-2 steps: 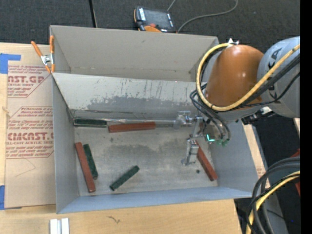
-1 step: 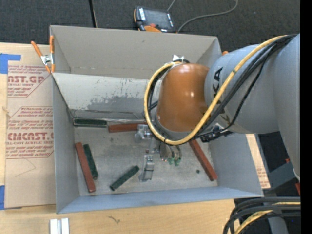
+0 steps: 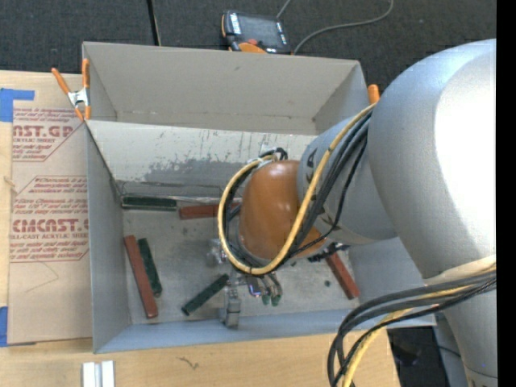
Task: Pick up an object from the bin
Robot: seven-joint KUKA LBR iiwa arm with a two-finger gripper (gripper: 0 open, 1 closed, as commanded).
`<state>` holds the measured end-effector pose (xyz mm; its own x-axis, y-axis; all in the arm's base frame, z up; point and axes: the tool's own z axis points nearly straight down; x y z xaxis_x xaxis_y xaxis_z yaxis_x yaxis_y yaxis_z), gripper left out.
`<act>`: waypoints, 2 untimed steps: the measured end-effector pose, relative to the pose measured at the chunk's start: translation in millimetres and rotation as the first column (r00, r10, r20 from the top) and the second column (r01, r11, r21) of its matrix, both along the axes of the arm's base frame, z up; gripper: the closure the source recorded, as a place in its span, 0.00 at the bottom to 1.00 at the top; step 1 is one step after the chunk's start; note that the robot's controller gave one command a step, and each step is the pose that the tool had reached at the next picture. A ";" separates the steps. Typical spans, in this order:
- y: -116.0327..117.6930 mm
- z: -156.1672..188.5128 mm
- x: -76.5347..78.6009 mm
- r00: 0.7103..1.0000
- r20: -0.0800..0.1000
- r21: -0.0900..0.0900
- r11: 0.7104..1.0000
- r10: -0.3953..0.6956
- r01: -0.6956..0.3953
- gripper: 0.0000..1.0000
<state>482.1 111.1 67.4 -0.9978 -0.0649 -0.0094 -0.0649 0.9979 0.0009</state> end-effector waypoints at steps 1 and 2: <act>-0.1 2.4 -1.9 1.000 -0.009 -0.001 1.000 0.001 -0.001 1.00; -31.2 151.7 42.2 1.000 0.001 0.000 1.000 -0.018 0.018 1.00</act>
Offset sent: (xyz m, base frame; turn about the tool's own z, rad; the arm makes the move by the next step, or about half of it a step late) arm 0.0000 0.0000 0.0000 0.0000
